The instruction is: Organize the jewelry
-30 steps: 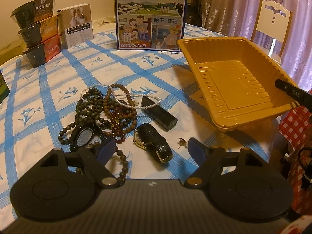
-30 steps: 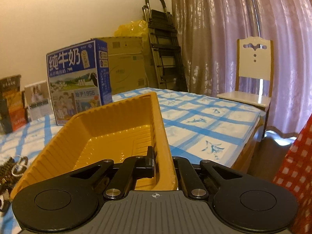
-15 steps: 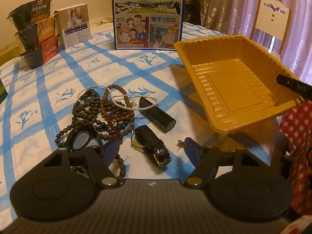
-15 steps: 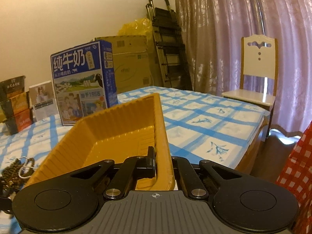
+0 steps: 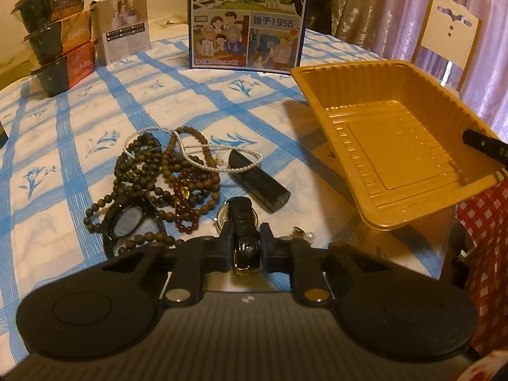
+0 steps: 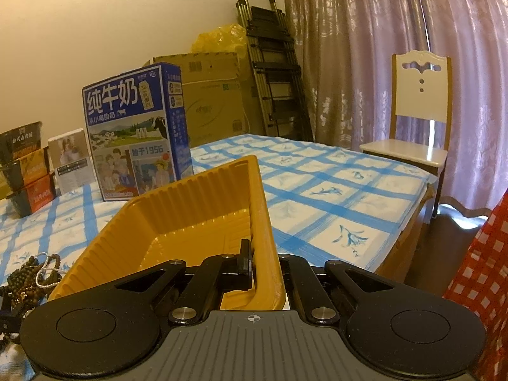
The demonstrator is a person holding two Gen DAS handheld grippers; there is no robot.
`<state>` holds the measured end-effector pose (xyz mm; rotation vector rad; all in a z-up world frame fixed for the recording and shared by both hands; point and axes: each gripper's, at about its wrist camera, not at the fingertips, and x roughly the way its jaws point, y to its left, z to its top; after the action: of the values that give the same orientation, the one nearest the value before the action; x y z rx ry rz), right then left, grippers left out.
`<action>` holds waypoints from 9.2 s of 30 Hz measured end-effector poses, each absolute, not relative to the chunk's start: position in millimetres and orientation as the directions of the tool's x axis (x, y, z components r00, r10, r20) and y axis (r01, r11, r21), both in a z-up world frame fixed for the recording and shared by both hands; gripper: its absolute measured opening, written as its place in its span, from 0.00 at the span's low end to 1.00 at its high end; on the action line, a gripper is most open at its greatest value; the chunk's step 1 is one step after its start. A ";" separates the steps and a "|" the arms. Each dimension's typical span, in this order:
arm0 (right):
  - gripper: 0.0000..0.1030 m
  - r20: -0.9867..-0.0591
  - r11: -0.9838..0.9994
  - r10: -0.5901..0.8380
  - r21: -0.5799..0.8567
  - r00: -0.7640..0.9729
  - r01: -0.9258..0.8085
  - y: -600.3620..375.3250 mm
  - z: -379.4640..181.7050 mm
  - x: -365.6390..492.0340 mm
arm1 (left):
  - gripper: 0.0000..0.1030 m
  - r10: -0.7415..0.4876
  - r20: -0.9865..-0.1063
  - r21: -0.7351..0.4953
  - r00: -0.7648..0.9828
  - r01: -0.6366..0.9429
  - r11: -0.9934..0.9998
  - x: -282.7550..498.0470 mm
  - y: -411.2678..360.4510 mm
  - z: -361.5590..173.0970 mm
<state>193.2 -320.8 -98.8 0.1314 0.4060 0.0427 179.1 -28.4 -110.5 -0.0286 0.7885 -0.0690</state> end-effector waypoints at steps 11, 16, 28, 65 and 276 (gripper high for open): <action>0.03 -0.377 0.992 0.065 0.127 0.924 -0.017 -318.0 -98.1 188.1 | 0.14 -0.044 -0.655 -0.038 0.755 0.025 0.999 175.1 -19.8 -87.0; 0.03 -0.374 0.992 0.066 0.125 0.925 -0.020 -316.3 -98.4 187.3 | 0.14 -0.054 -0.636 -0.046 0.770 0.032 0.998 176.2 -18.3 -76.8; 0.03 -0.368 0.994 0.065 0.110 0.927 -0.026 -312.1 -97.4 187.1 | 0.14 -0.260 -0.536 -0.133 0.803 0.224 0.965 188.6 -64.0 -37.7; 0.03 -0.377 0.993 0.059 0.115 0.924 -0.017 -313.5 -98.7 189.5 | 0.28 -0.116 -0.653 -0.048 0.748 0.112 0.993 158.4 -16.6 -88.8; 0.04 -0.371 0.995 0.037 0.100 0.928 0.000 -313.2 -92.3 184.9 | 0.28 -0.020 -0.698 -0.127 0.715 -0.096 0.987 141.8 43.3 -77.8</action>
<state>184.9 -313.2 -92.3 0.0991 0.3812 0.0187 141.8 43.3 -77.8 -0.1583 0.7733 0.0418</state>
